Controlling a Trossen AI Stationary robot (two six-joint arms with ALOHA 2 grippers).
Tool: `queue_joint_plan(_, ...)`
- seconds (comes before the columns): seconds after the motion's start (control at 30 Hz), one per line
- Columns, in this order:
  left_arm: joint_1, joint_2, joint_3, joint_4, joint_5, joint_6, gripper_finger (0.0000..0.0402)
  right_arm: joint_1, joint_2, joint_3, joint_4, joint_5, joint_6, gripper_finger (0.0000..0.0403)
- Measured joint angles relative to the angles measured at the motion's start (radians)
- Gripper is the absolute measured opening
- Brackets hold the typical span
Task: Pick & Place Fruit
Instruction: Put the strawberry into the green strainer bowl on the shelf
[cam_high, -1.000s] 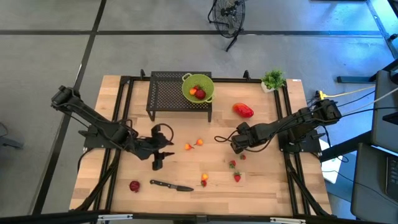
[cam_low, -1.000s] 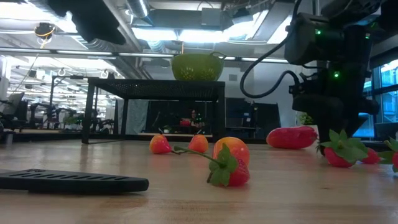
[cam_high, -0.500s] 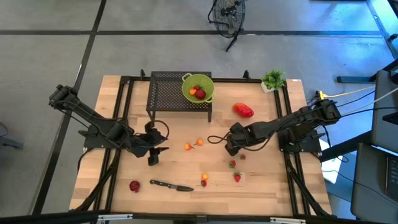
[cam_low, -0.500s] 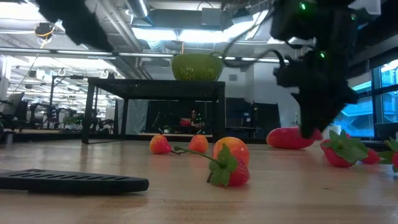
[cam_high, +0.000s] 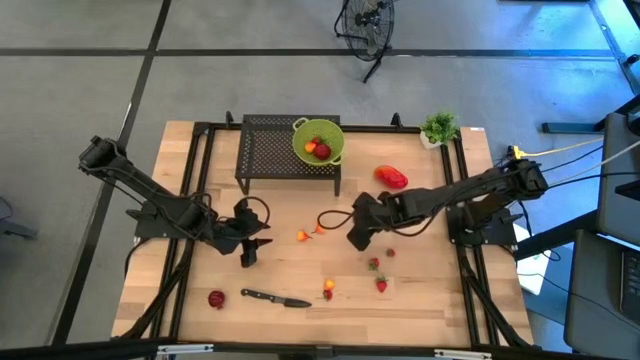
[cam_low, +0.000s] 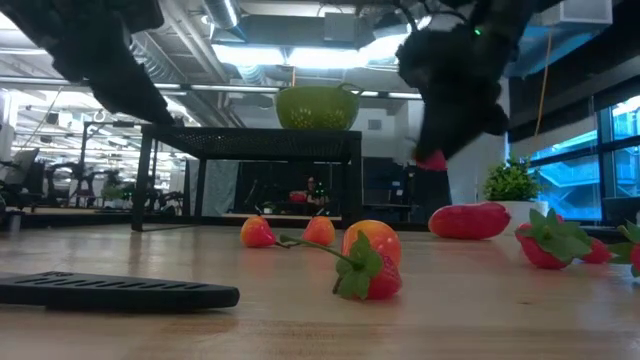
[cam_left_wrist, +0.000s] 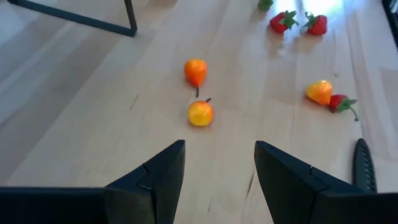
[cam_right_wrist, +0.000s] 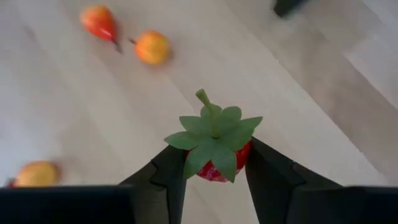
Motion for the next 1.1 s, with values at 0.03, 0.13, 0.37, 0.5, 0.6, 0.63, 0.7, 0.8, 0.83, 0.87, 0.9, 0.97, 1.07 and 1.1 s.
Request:
queue_joint_plan(0.03, 0.000, 0.000, -0.008, 0.009, -0.001, 0.000, 0.0189, -0.003, 0.000, 0.010, 0.009, -0.008, -0.017, 0.0136)
queue_joint_plan(0.13, 0.000, 0.000, -0.021, 0.033, -0.009, 0.000, 0.0189, -0.013, 0.000, 0.042, 0.033, -0.011, -0.063, 0.0146)
queue_joint_plan(0.37, 0.000, 0.000, -0.023, 0.033, -0.041, 0.000, 0.0189, -0.041, 0.000, 0.135, 0.077, -0.011, -0.193, 0.0141)
queue_joint_plan(0.5, 0.000, 0.000, -0.023, 0.032, -0.055, 0.000, 0.0189, -0.063, -0.001, 0.190, 0.111, -0.011, -0.270, 0.0136)
queue_joint_plan(0.6, 0.000, 0.000, -0.023, 0.032, -0.058, 0.000, 0.0189, -0.083, -0.001, 0.222, 0.135, -0.011, -0.321, 0.0146)
queue_joint_plan(0.63, 0.000, 0.000, -0.023, 0.032, -0.059, 0.000, 0.0189, -0.091, -0.001, 0.231, 0.144, -0.011, -0.336, 0.0149)
queue_joint_plan(0.7, 0.000, 0.000, -0.023, 0.032, -0.059, 0.000, 0.0189, -0.109, -0.001, 0.243, 0.175, -0.009, -0.367, 0.0152)
queue_joint_plan(0.8, 0.000, 0.000, -0.023, 0.032, -0.062, 0.000, 0.0189, -0.139, -0.001, 0.246, 0.241, -0.007, -0.416, 0.0148)
queue_joint_plan(0.83, 0.000, 0.000, -0.023, 0.032, -0.062, 0.000, 0.0189, -0.149, -0.001, 0.246, 0.263, -0.007, -0.433, 0.0145)
queue_joint_plan(0.87, 0.000, 0.000, -0.023, 0.032, -0.062, 0.001, 0.0189, -0.160, -0.001, 0.246, 0.283, -0.006, -0.444, 0.0141)
queue_joint_plan(0.9, 0.000, 0.000, -0.023, 0.032, -0.064, 0.001, 0.0189, -0.170, -0.001, 0.246, 0.300, -0.007, -0.458, 0.0138)
queue_joint_plan(0.97, 0.000, 0.000, -0.023, 0.032, -0.067, 0.001, 0.0189, -0.189, -0.001, 0.246, 0.323, -0.007, -0.472, 0.0137)
queue_joint_plan(1.07, 0.000, 0.000, -0.023, 0.032, -0.067, 0.001, 0.0189, -0.214, -0.001, 0.246, 0.348, -0.007, -0.486, 0.0143)
queue_joint_plan(1.1, 0.000, 0.000, -0.023, 0.032, -0.067, 0.001, 0.0189, -0.222, -0.001, 0.246, 0.355, -0.007, -0.486, 0.0147)
